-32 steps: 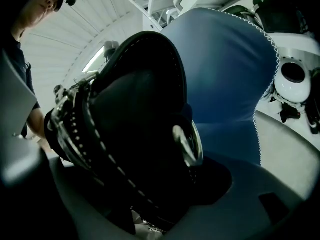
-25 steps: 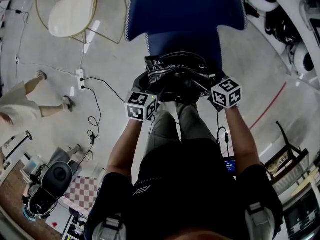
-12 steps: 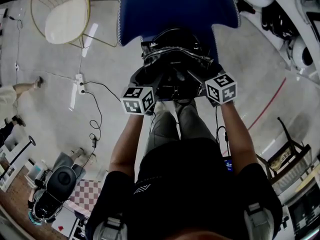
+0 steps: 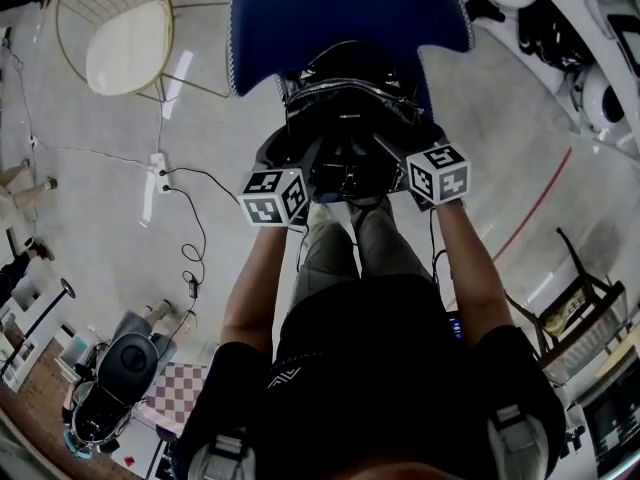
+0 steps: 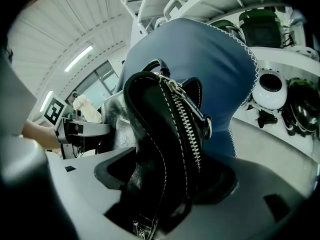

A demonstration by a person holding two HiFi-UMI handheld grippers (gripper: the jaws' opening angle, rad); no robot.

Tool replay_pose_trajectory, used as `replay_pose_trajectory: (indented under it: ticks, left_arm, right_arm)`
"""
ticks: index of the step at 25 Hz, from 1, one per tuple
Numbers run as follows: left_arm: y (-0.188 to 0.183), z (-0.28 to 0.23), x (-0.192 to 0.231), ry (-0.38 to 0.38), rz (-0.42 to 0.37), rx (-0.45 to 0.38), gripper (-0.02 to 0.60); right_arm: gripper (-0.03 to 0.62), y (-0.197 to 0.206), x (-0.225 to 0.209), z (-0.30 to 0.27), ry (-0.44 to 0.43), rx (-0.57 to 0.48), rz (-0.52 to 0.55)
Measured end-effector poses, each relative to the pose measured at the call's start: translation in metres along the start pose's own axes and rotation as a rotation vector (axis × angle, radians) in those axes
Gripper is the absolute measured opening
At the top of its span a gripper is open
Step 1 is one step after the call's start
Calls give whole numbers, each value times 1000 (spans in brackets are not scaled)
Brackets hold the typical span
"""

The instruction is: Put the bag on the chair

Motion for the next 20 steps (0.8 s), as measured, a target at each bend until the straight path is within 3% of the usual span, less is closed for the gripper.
replay_pose_trajectory:
  ticks: [5,11,18,19,20]
  left_arm:
    - [-3,3,0,-23,-5,-29,258]
    - [-4,12,-1,-3,-11,-58,207]
    - [1,18,-16,81,-17,-39,179]
    - [1,20,-19,88,-18,-35,161]
    - [1,22,-21,89,-21,-27,130]
  right_arm:
    - [324,1,0,0,59,20,-1]
    - [344,-5,-9,10,210,14,-16]
    - [341,-6,11,28,223,-31,-5]
    - [337,-6,16,31,235,-44,-11]
    - [279,-6,21,33,262,-58,-10]
Point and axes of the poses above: the fingertips, and each gripper's own axes: z backward along the fingers, x to its left, y out of its underside, the point moved 9 cm from there along z, backward along the fingers, and after that the axes turned 2 degrees about -x, right-handed, at the moved point
